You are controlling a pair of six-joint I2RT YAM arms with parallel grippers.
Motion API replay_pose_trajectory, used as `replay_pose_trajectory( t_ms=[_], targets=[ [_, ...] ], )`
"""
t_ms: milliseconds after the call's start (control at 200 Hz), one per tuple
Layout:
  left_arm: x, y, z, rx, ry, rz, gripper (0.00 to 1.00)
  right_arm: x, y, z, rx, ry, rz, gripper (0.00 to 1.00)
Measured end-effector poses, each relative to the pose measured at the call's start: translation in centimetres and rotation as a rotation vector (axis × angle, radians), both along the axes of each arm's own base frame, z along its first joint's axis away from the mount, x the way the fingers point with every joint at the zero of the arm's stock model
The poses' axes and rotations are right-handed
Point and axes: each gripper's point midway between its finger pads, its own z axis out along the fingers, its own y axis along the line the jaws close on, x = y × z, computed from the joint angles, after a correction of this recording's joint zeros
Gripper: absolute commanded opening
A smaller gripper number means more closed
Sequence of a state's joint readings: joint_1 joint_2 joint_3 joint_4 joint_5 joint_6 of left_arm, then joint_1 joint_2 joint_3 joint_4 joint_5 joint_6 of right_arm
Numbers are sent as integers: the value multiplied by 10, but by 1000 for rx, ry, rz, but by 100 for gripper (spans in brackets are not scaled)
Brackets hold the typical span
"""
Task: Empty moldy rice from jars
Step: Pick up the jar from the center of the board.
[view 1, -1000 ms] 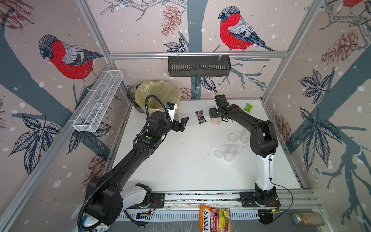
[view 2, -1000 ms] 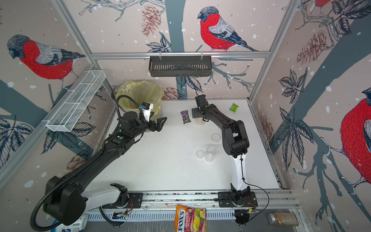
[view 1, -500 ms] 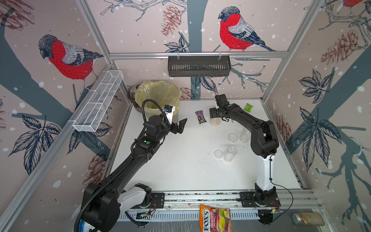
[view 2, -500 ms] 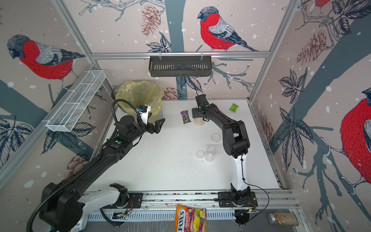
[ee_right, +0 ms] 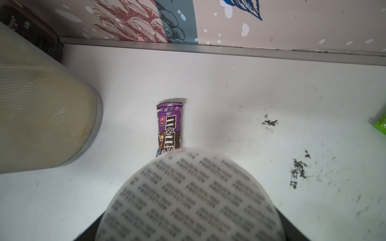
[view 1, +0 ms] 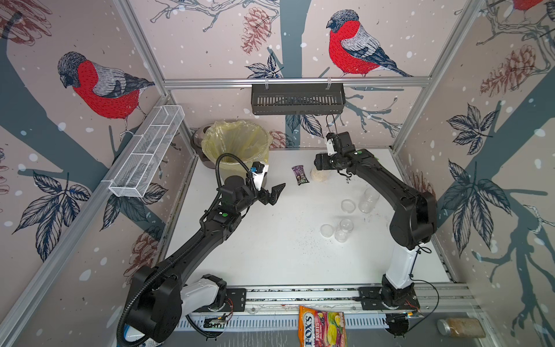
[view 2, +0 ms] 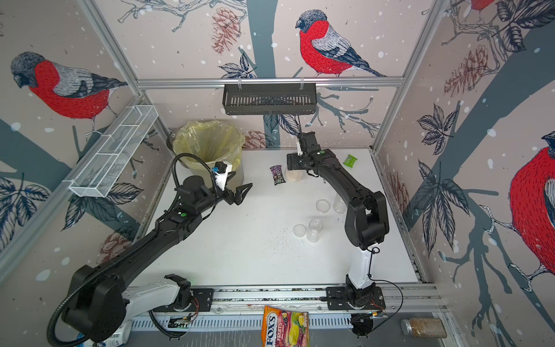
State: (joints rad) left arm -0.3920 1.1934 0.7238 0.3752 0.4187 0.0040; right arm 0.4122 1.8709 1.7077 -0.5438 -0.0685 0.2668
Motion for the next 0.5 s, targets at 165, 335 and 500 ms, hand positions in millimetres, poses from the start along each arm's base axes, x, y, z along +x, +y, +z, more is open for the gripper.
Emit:
replay_pose_trajectory(
  t_ms=[165, 335, 500],
  targets=[
    [-8, -26, -30, 74, 2, -116, 96, -33, 7, 30, 78, 18, 61, 73],
    [-15, -63, -37, 135, -53, -218, 96, -69, 13, 47, 156, 52, 119, 73],
    [-17, -89, -54, 187, -75, -270, 97, -99, 23, 57, 216, 74, 174, 72]
  ],
)
